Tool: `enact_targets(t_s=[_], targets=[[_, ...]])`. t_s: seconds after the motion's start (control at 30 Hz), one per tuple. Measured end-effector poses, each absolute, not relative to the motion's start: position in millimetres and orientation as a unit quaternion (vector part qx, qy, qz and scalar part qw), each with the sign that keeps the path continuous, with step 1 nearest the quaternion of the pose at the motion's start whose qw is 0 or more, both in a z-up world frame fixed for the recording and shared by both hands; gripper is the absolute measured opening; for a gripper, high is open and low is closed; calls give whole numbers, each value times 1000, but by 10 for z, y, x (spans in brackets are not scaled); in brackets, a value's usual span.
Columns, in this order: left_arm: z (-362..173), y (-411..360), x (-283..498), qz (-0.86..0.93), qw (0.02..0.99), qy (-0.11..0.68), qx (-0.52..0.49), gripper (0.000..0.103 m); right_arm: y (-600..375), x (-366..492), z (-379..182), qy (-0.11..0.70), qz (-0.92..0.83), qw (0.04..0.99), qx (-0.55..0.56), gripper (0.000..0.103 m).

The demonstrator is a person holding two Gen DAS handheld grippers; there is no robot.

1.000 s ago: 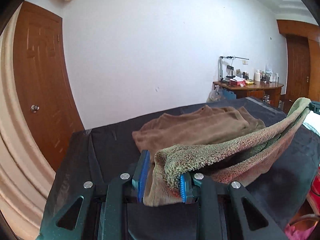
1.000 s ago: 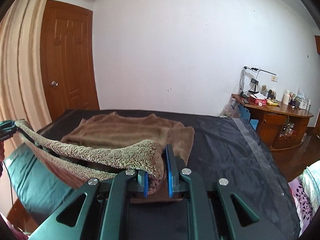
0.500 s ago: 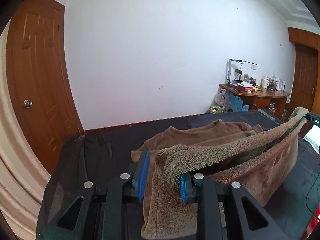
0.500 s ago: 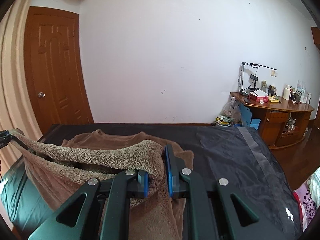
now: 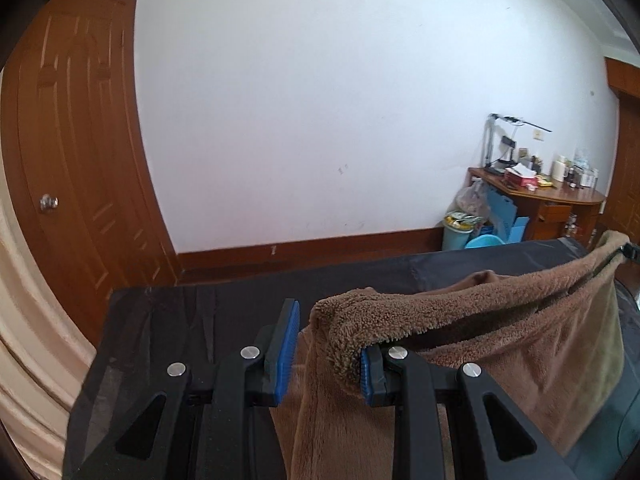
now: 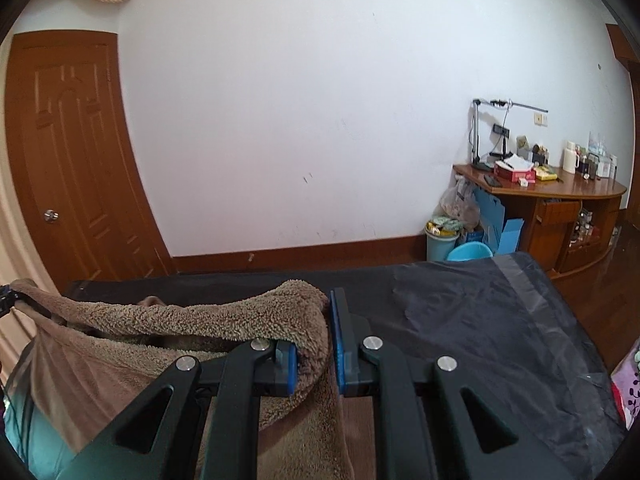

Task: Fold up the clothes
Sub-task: 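Lift the hem with both grippers and fold it over the fleece body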

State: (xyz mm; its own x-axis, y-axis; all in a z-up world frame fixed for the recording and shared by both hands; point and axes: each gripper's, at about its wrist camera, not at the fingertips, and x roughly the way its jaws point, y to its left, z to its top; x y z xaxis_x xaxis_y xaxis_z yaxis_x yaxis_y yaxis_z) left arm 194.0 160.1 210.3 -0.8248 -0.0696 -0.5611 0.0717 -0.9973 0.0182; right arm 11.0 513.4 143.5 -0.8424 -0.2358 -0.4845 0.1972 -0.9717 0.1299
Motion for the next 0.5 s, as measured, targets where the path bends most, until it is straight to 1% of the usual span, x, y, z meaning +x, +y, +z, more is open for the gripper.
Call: enact_targets(t_s=[0.27, 0.5], targets=[[1614, 1461, 1247, -932, 74, 29, 353, 28, 4943, -481, 1059, -21, -946, 104, 306, 15], [1307, 1418, 913, -919, 92, 43, 380, 28, 4896, -788, 809, -29, -934, 101, 341, 15]])
